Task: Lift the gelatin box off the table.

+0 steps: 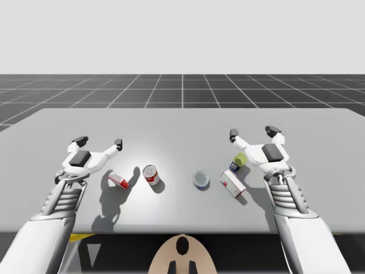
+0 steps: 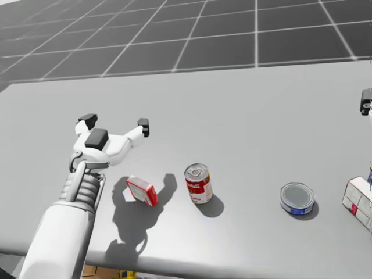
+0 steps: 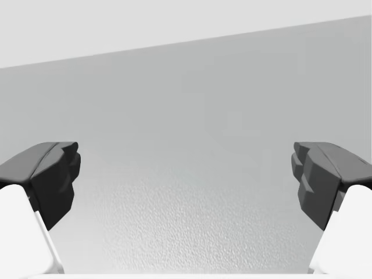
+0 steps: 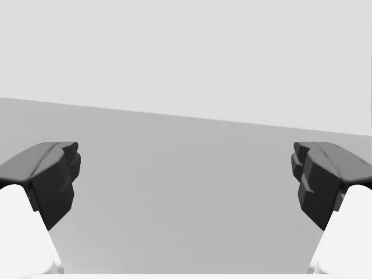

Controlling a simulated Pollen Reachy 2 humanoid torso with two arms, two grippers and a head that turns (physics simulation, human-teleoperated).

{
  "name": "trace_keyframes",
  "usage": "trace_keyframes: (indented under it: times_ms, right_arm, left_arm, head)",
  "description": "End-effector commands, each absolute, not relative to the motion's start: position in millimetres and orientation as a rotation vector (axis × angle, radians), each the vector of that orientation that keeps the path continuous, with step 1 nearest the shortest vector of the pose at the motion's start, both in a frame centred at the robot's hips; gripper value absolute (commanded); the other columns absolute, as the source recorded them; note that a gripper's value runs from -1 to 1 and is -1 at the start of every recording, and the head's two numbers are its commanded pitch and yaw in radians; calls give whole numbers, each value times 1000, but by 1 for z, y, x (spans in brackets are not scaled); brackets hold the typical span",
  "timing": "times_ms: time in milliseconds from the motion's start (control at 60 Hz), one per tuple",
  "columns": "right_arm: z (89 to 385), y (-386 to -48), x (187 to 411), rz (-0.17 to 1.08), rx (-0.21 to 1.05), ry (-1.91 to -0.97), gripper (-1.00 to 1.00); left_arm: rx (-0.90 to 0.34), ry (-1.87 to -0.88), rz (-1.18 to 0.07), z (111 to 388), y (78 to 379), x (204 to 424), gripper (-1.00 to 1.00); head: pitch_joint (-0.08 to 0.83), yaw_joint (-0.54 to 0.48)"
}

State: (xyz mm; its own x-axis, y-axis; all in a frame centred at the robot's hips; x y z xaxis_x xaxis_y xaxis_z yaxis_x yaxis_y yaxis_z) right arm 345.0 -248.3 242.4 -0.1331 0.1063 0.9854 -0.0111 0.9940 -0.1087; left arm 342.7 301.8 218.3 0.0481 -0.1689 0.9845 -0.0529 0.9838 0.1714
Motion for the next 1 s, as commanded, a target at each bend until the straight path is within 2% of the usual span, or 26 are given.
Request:
trace_keyframes:
  times_ms: [17, 233, 500, 567, 700, 767, 900, 1000]
  right_arm:
    - [240, -246, 345, 113, -75, -1693, -1000]
    - [238, -244, 346, 123, -78, -1688, -1000]
    - [234, -243, 347, 131, -85, -1677, -1000]
    - [232, -243, 348, 130, -88, -1674, -1000]
    - [231, -240, 348, 129, -92, -1672, -1000]
    - [231, -237, 345, 134, -99, -1684, -1000]
    - [231, -237, 346, 136, -100, -1688, -1000]
    - [231, -238, 347, 137, -100, -1688, -1000]
  left_arm:
    - [178, -1519, -89, 218, 302, 343, -1000]
    - [171, -1517, -89, 218, 302, 343, -1000]
    - [122, -1541, -74, 234, 300, 330, -1000]
    - [68, -1537, -56, 246, 300, 318, -1000]
    - [51, -1532, -103, 264, 296, 284, -1000]
    - [10, -1524, -130, 271, 296, 260, -1000]
    - [-21, -1514, -191, 275, 299, 225, -1000]
    - [-76, -1480, -261, 266, 304, 202, -1000]
  head:
    - [607, 326]
    - [687, 416]
    - [704, 429]
    - [701, 429]
    - [693, 436]
    - [694, 444]
    - [692, 448]
    - [692, 449]
